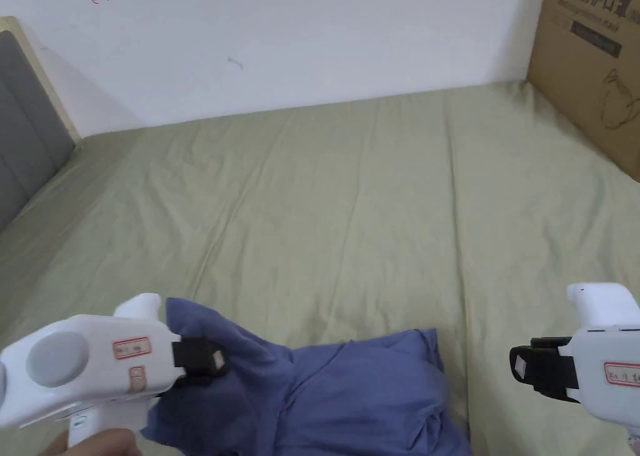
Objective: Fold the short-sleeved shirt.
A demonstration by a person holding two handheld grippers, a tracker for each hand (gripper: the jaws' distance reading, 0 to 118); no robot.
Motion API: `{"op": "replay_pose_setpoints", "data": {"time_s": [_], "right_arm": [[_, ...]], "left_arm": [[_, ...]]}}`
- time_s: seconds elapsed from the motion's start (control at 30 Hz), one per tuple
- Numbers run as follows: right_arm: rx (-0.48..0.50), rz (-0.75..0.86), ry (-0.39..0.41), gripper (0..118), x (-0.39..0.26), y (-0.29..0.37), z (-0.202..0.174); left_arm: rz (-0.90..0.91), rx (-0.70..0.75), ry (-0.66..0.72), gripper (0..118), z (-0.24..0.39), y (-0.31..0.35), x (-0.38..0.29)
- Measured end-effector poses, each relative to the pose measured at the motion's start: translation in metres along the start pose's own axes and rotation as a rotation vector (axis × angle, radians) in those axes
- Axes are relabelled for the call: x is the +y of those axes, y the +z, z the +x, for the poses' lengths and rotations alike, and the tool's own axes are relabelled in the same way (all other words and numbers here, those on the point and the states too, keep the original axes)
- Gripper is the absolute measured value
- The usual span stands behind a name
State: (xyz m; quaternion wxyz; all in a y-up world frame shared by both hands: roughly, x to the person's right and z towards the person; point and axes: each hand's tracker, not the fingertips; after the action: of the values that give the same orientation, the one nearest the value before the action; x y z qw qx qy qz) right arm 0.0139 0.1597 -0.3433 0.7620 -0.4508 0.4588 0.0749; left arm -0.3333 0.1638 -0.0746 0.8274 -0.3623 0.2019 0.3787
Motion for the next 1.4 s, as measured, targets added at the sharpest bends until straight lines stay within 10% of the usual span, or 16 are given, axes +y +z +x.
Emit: {"op": "replay_pose_setpoints", "data": {"time_s": [0.27,0.47,0.63,0.73,0.8,1.4], "right_arm": [[0.000,0.010,-0.013,0,-0.006,0.013,0.007],[-0.026,0.019,-0.041,0,-0.007,0.019,0.017],[-0.033,0.035,-0.044,0,-0.002,0.019,0.022],[-0.037,0.061,-0.049,0,0.002,0.020,0.025],[-0.023,0.128,-0.072,0,0.003,0.024,0.026],[0.040,0.180,-0.236,0,0.000,0.041,0.057]], "left_arm": [[-0.152,-0.187,0.015,19,0.080,-0.102,-0.009],[-0.233,-0.314,0.051,105,0.104,-0.142,-0.018],[-0.163,-0.252,-0.079,109,0.104,-0.116,-0.010],[-0.163,-0.214,-0.213,82,0.106,-0.105,-0.009],[-0.160,-0.190,-0.276,6,0.110,-0.105,-0.012],[-0.363,-0.267,-0.098,2,0.128,-0.202,-0.062]]}}
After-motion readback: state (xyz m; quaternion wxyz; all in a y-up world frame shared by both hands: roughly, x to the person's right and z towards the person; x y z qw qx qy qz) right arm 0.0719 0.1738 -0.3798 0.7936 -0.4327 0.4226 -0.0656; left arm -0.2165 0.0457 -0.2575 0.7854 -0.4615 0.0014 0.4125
